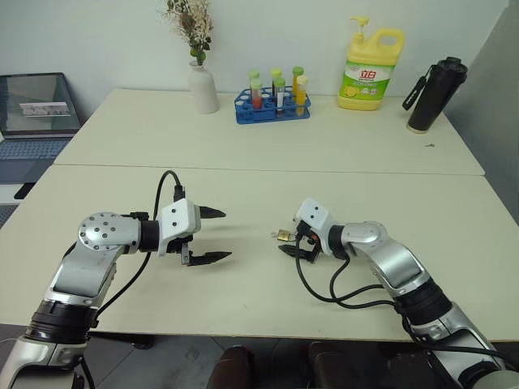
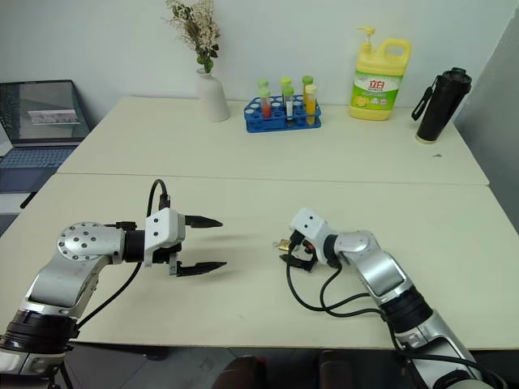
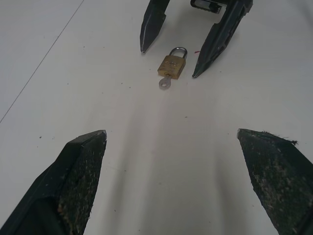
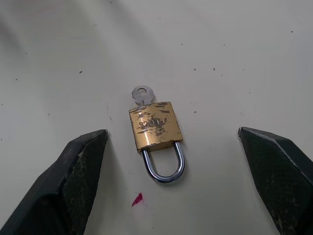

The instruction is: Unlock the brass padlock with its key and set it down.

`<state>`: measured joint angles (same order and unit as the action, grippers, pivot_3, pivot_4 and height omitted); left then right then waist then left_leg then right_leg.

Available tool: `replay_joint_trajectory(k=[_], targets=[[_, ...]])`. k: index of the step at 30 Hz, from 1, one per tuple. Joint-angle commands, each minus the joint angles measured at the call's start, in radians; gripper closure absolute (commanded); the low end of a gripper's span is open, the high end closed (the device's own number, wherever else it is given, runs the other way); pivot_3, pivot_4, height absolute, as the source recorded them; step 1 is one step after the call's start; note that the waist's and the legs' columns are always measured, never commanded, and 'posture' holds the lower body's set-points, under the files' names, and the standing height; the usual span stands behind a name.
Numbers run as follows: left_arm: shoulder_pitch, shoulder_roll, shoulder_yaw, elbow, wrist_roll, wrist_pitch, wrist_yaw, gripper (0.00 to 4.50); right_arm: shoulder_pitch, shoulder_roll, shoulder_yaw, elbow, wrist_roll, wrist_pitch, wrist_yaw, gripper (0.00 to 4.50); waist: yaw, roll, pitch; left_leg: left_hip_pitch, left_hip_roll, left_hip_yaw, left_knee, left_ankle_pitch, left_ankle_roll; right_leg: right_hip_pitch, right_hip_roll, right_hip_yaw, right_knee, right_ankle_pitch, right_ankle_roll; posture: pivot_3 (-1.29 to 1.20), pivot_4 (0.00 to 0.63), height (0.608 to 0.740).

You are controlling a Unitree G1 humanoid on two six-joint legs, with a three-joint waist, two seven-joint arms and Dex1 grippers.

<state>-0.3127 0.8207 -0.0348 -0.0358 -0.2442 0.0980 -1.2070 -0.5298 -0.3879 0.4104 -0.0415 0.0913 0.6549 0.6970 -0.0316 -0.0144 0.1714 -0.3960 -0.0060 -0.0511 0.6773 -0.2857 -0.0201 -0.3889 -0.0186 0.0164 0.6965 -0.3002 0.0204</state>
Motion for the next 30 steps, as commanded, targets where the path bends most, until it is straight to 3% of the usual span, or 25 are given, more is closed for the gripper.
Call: replay_joint_trajectory(k=[1,4,7,14,16,21,26,30], targets=[[-0.005,-0.004,0.003,-0.018,0.002,-0.012,0.012,0.01,-0.014,0.016,-0.015,-0.002,-0.006,-0.011,-0.003,0.00,0.000,0.000,0.000,0.000,0.000,0.000,0.000,0.000,0.000,0.000,0.000,0.000,0.000,0.000,0.000,0.00,0.150,0.740],[-0.005,-0.010,-0.001,-0.018,0.005,-0.012,0.015,0.01,-0.015,0.030,-0.022,0.011,0.002,0.003,-0.003,0.00,0.000,0.000,0.000,0.000,0.000,0.000,0.000,0.000,0.000,0.000,0.000,0.000,0.000,0.000,0.000,0.00,0.150,0.740],[-0.003,-0.015,-0.006,-0.016,0.011,-0.017,0.017,0.00,-0.015,0.027,-0.015,0.028,-0.012,0.000,-0.003,0.59,0.000,0.000,0.000,0.000,0.000,0.000,0.000,0.000,0.000,0.000,0.000,0.000,0.000,0.000,0.000,0.00,0.150,0.740],[-0.004,-0.026,0.001,-0.007,-0.004,0.004,0.032,0.00,-0.014,0.019,-0.009,0.019,-0.028,-0.023,-0.002,3.09,0.000,0.000,0.000,0.000,0.000,0.000,0.000,0.000,0.000,0.000,0.000,0.000,0.000,0.000,0.000,0.00,0.150,0.740],[-0.005,-0.031,0.004,0.001,-0.007,0.011,0.038,0.00,-0.012,0.016,-0.008,0.012,-0.033,-0.041,0.000,3.58,0.000,0.000,0.000,0.000,0.000,0.000,0.000,0.000,0.000,0.000,0.000,0.000,0.000,0.000,0.000,0.00,0.150,0.740],[-0.007,-0.039,0.005,0.013,-0.002,0.019,0.052,0.00,0.021,-0.020,-0.030,-0.038,-0.029,-0.096,0.020,3.57,0.000,0.000,0.000,0.000,0.000,0.000,0.000,0.000,0.000,0.000,0.000,0.000,0.000,0.000,0.000,0.00,0.150,0.740],[-0.024,-0.075,0.002,-0.016,-0.047,0.101,0.068,0.00,0.105,-0.142,-0.106,-0.161,-0.047,-0.241,0.032,3.57,0.006,0.000,0.000,-0.001,-0.001,0.000,0.000,0.000,0.000,0.000,-0.001,0.000,-0.001,0.000,0.000,0.00,0.150,0.740],[-0.071,-0.132,-0.042,-0.030,-0.073,0.172,0.067,0.00,0.231,-0.286,-0.170,-0.253,-0.142,-0.503,0.005,3.57,0.007,0.000,0.000,-0.002,-0.001,-0.001,0.000,0.000,0.000,0.000,-0.001,-0.001,-0.002,0.000,0.000,0.00,0.150,0.740]])
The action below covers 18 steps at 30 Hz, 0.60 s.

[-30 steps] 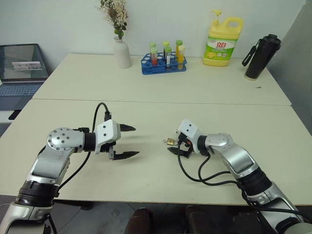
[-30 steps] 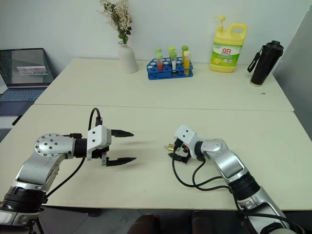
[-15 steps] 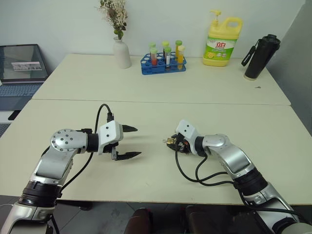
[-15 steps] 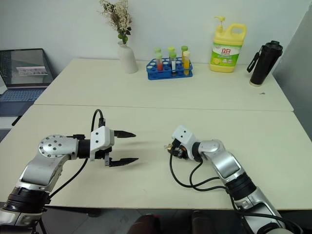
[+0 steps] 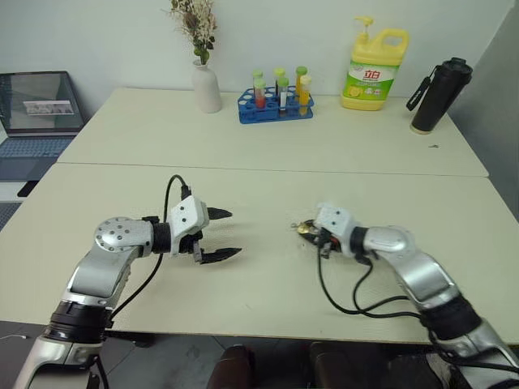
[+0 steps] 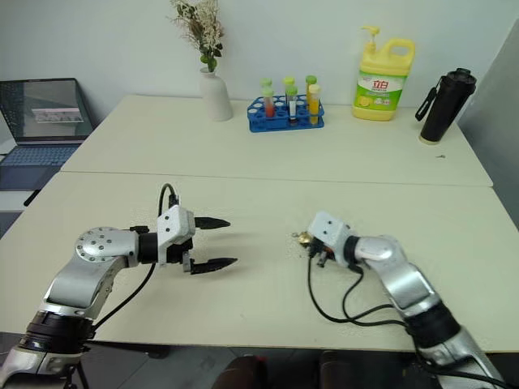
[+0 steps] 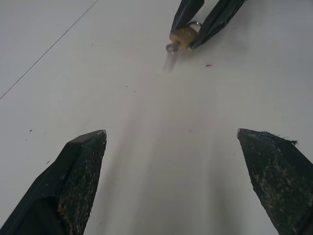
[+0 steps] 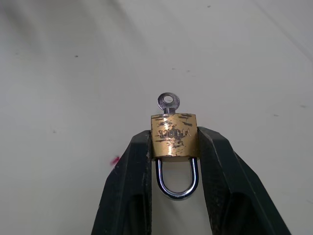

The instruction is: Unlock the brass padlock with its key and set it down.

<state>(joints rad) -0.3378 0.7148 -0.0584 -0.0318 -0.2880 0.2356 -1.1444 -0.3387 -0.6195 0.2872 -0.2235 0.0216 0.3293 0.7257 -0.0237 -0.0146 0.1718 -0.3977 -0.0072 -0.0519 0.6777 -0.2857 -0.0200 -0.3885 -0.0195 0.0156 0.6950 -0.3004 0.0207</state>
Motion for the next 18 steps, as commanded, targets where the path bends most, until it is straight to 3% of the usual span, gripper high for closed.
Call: replay_joint_trajectory(k=[1,13,18], targets=[[-0.067,-0.043,-0.024,-0.028,-0.036,0.053,0.007,0.00,0.063,-0.061,-0.061,-0.080,-0.094,-0.203,-0.053,3.57,-0.001,0.000,0.000,0.000,0.000,0.000,0.000,0.000,0.000,0.000,0.000,0.000,0.000,0.000,0.000,0.00,0.150,0.740],[-0.242,-0.155,-0.045,0.018,-0.111,0.224,-0.001,0.00,0.123,-0.149,-0.071,-0.050,-0.530,-0.674,-0.338,3.57,-0.006,-0.001,0.000,0.001,0.001,0.001,0.000,0.001,-0.001,0.000,0.002,0.001,0.002,0.000,0.000,0.00,0.150,0.740],[-0.292,-0.190,-0.060,-0.015,-0.151,0.320,0.006,0.00,0.121,-0.136,-0.112,-0.038,-0.590,-0.782,-0.446,3.57,-0.005,-0.001,0.000,0.001,0.000,0.001,0.001,0.002,-0.004,0.000,0.002,0.001,0.002,0.000,0.000,0.00,0.150,0.740]])
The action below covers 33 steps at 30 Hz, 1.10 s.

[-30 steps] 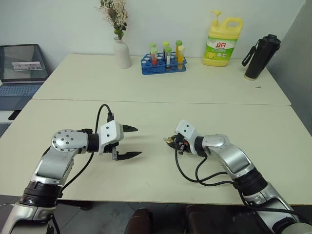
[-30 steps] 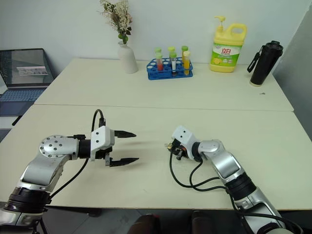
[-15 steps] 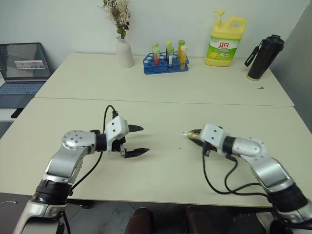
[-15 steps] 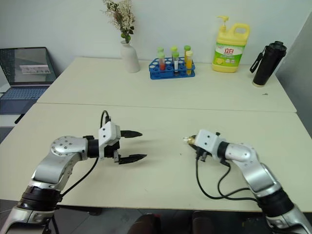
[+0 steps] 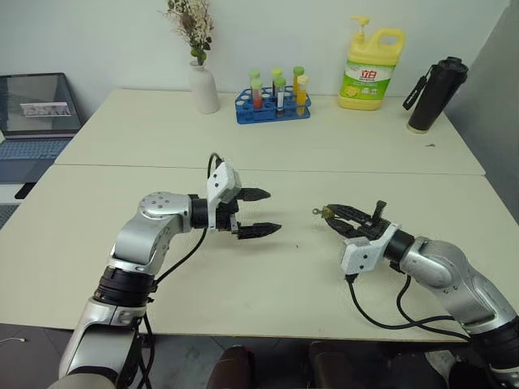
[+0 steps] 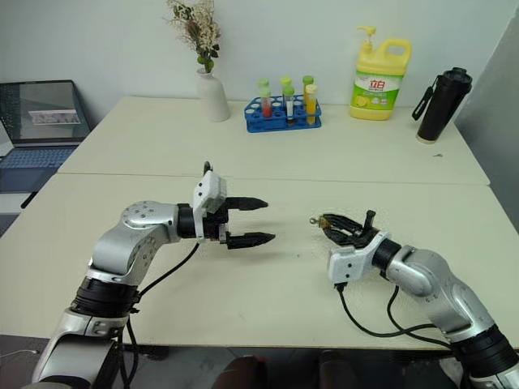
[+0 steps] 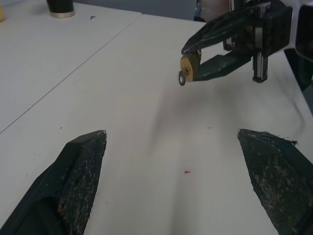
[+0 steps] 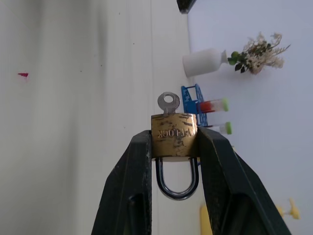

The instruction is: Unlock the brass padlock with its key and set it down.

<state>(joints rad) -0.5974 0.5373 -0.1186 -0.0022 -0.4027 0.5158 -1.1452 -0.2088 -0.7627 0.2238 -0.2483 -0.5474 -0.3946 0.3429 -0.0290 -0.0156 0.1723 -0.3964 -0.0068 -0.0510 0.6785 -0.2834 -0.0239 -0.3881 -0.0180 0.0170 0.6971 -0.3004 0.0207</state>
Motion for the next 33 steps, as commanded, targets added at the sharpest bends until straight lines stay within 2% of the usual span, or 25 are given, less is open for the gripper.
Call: replay_joint_trajectory(k=[1,7,18,22,26,33], targets=[[-0.037,-0.015,-0.001,-0.047,-0.039,0.050,0.010,0.00,-0.009,0.010,-0.052,-0.009,-0.024,-0.069,-0.072,3.57,0.000,0.000,0.000,0.000,0.000,0.000,0.000,0.000,-0.001,0.000,0.000,0.000,0.000,0.000,0.000,0.00,0.150,0.740],[-0.059,-0.048,0.000,-0.091,-0.084,0.150,0.047,0.00,-0.028,0.031,-0.077,0.001,-0.066,-0.140,-0.144,3.57,-0.001,0.000,0.000,0.000,0.000,0.000,0.000,0.001,-0.001,0.000,0.000,0.000,0.000,0.000,0.000,0.00,0.150,0.740],[-0.127,-0.101,0.020,-0.059,-0.153,0.223,0.070,0.00,-0.051,0.055,-0.054,0.069,-0.016,-0.184,-0.099,3.57,-0.002,0.000,0.000,0.000,0.000,0.000,0.000,0.001,-0.002,0.001,0.000,0.000,0.000,0.000,0.000,0.00,0.150,0.740],[-0.132,-0.092,0.000,-0.054,-0.151,0.218,0.045,0.00,-0.055,0.066,-0.057,0.072,-0.011,-0.191,-0.092,3.57,-0.001,0.000,0.000,0.000,0.000,0.000,0.000,0.003,-0.005,0.001,0.000,0.000,0.000,0.000,0.000,0.00,0.150,0.740],[-0.127,-0.079,-0.017,-0.039,-0.133,0.200,0.030,0.87,-0.057,0.074,-0.063,0.068,-0.011,-0.196,-0.088,3.57,-0.001,0.000,0.000,0.000,0.000,0.000,0.000,0.003,-0.005,0.001,0.000,0.000,0.000,0.000,0.000,0.00,0.150,0.740],[-0.139,-0.090,-0.036,0.004,-0.120,0.198,0.024,0.88,-0.054,0.079,-0.059,0.044,0.009,-0.218,-0.075,3.57,-0.001,0.000,0.000,0.000,0.000,0.000,0.000,0.003,-0.005,0.001,0.000,0.000,0.000,0.000,0.000,0.00,0.150,0.740]])
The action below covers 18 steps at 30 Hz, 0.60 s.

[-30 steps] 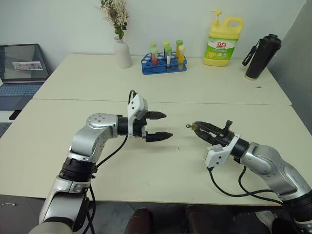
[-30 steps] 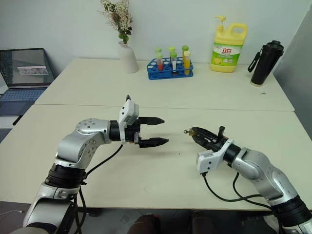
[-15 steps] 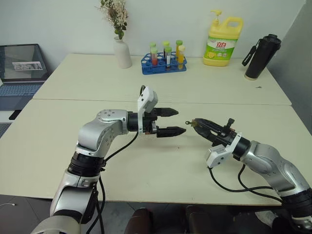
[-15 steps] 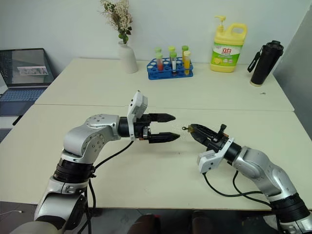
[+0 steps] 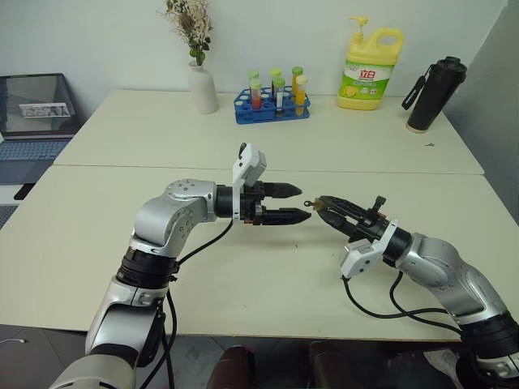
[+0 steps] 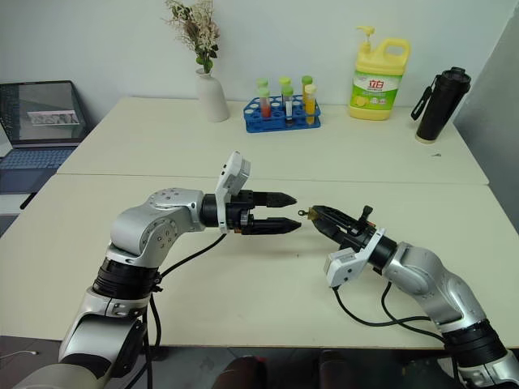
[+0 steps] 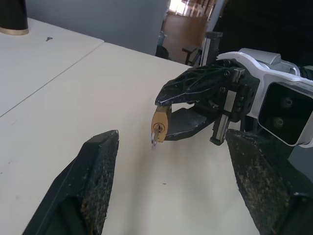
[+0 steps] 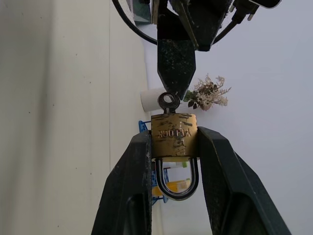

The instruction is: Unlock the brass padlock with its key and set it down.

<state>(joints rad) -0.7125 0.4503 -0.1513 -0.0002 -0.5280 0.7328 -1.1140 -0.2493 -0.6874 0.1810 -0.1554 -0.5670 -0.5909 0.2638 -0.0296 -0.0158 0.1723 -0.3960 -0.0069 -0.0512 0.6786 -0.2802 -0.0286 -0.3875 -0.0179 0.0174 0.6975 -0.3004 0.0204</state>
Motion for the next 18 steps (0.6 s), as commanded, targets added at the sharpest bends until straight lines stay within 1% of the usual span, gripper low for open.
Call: replay_joint_trajectory(k=[1,12,15,18], targets=[[-0.028,-0.005,-0.005,0.008,0.008,-0.021,-0.005,0.88,-0.014,0.005,-0.016,-0.049,0.030,-0.023,0.007,3.57,0.000,0.000,0.000,0.000,0.000,0.000,0.000,0.000,0.000,0.000,0.000,0.000,0.000,0.000,0.000,0.00,0.150,0.740],[-0.046,-0.025,-0.002,0.029,0.005,-0.005,-0.010,0.88,-0.017,0.019,-0.019,-0.058,0.045,-0.028,0.032,3.57,0.000,0.000,0.000,0.000,0.000,0.000,0.000,0.000,0.000,0.000,0.000,0.000,0.000,0.000,0.000,0.00,0.150,0.740],[-0.048,-0.030,0.001,0.026,-0.005,0.005,-0.016,1.45,-0.017,0.020,-0.020,-0.060,0.045,-0.028,0.037,3.57,0.000,0.000,0.000,0.000,0.000,0.000,0.000,0.000,0.000,0.000,0.000,0.000,0.000,0.000,0.000,0.00,0.150,0.740],[-0.049,-0.031,-0.002,0.022,-0.008,0.011,-0.023,2.32,-0.017,0.022,-0.021,-0.061,0.048,-0.025,0.041,3.57,0.000,0.000,0.000,0.000,0.000,0.000,0.000,0.000,0.000,0.000,0.000,0.000,0.000,0.000,0.000,0.00,0.150,0.740]])
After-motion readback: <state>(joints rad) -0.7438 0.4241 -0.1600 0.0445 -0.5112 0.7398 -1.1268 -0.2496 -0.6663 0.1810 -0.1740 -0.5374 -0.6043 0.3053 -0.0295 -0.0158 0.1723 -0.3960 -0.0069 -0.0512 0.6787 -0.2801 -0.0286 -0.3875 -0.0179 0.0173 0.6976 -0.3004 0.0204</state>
